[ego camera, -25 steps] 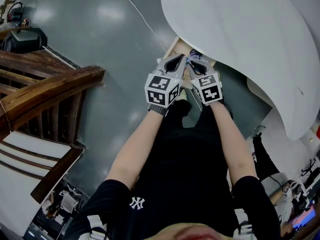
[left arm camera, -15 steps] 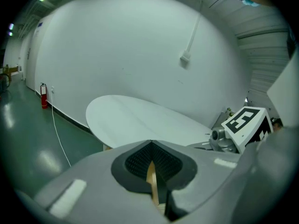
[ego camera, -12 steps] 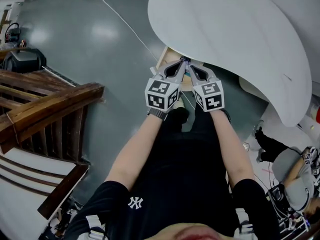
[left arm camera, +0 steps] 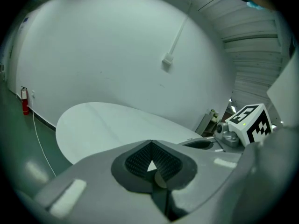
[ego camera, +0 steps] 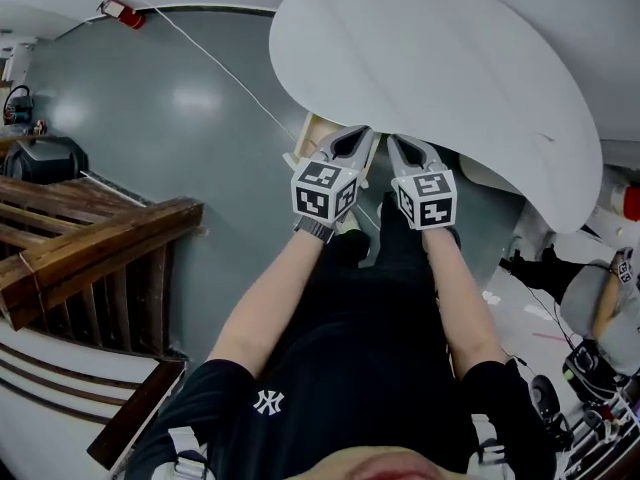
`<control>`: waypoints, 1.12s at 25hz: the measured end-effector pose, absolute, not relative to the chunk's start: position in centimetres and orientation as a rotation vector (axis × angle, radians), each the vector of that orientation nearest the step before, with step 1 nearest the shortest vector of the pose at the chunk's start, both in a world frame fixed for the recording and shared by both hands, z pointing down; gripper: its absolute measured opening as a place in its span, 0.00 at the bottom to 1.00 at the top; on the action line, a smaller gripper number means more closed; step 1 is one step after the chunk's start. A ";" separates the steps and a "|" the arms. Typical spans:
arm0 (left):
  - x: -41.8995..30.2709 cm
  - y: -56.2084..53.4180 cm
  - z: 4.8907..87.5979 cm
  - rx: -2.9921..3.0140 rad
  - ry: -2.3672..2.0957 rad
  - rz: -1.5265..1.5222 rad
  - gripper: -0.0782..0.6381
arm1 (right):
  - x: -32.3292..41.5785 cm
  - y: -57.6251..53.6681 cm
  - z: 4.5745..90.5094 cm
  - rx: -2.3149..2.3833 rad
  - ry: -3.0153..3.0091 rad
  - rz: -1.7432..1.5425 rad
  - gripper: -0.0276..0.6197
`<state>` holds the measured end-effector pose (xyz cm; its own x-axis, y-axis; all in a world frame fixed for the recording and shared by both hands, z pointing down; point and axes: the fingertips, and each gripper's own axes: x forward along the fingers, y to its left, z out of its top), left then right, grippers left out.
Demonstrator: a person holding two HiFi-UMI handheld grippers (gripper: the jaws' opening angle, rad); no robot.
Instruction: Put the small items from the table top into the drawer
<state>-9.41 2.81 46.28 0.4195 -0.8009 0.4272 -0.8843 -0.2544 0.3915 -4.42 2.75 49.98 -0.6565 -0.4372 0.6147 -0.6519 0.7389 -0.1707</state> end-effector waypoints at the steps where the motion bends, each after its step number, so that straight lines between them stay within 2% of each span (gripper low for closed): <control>1: -8.9 2.6 45.9 2.107 -1.408 0.182 0.11 | -3.7 2.4 49.5 0.844 -2.383 0.513 0.08; 13: 1.2 -2.3 42.2 2.267 -1.231 0.207 0.11 | 7.3 -2.1 45.5 1.120 -2.339 0.508 0.08; 23: 9.9 -6.1 42.4 2.326 -1.099 0.247 0.11 | 18.0 -6.2 45.9 1.316 -2.245 0.579 0.11; 28: 13.6 -8.5 43.2 2.333 -1.049 0.273 0.11 | 22.8 -8.5 46.7 1.373 -2.198 0.605 0.17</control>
<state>13.60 -8.46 43.18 0.6728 -0.6240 0.3974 -0.7386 -0.5358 0.4091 22.81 -8.53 46.72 -0.3846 -0.6987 0.6032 -0.9091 0.4001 -0.1161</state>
